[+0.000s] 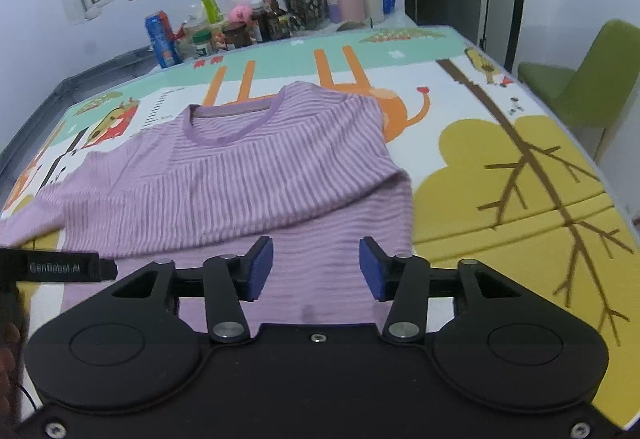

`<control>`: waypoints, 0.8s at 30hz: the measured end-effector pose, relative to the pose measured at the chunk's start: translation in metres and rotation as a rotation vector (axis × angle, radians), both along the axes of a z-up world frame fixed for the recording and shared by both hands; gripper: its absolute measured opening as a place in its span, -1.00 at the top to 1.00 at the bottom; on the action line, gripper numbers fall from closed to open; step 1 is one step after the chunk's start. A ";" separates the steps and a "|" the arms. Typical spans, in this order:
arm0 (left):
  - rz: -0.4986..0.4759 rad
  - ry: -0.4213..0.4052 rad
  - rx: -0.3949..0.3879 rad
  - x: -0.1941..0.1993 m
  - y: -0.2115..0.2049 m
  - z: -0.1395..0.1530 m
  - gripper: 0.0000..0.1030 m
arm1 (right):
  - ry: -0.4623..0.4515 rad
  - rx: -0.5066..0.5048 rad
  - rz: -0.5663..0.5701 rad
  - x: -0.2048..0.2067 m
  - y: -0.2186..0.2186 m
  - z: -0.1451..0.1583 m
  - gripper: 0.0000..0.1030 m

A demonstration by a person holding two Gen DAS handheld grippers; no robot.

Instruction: Fold clothes

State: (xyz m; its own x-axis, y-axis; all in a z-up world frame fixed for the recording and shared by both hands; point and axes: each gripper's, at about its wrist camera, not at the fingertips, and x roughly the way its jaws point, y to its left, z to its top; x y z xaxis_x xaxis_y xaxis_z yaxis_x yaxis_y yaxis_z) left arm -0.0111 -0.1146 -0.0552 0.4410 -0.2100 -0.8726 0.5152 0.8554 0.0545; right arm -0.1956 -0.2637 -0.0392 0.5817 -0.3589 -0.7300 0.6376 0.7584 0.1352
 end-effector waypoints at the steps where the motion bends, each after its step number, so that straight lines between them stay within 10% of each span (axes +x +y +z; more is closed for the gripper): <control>1: 0.004 0.000 -0.005 -0.008 0.002 0.003 -0.93 | -0.005 -0.004 0.008 -0.008 0.003 0.002 -0.01; 9: 0.037 -0.061 0.014 -0.069 0.011 0.022 -0.93 | -0.075 -0.030 0.083 -0.065 0.023 0.022 -0.36; 24: 0.034 -0.117 0.015 -0.120 0.024 0.035 -0.94 | -0.103 0.006 0.112 -0.110 0.036 0.029 -0.44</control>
State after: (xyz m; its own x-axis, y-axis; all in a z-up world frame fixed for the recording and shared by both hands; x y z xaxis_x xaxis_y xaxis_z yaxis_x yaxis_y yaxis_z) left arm -0.1315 -0.0904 -0.0202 0.5462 -0.1803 -0.8180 0.4755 0.8707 0.1256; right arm -0.3056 -0.2280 -0.0104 0.6899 -0.2834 -0.6661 0.5317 0.8228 0.2006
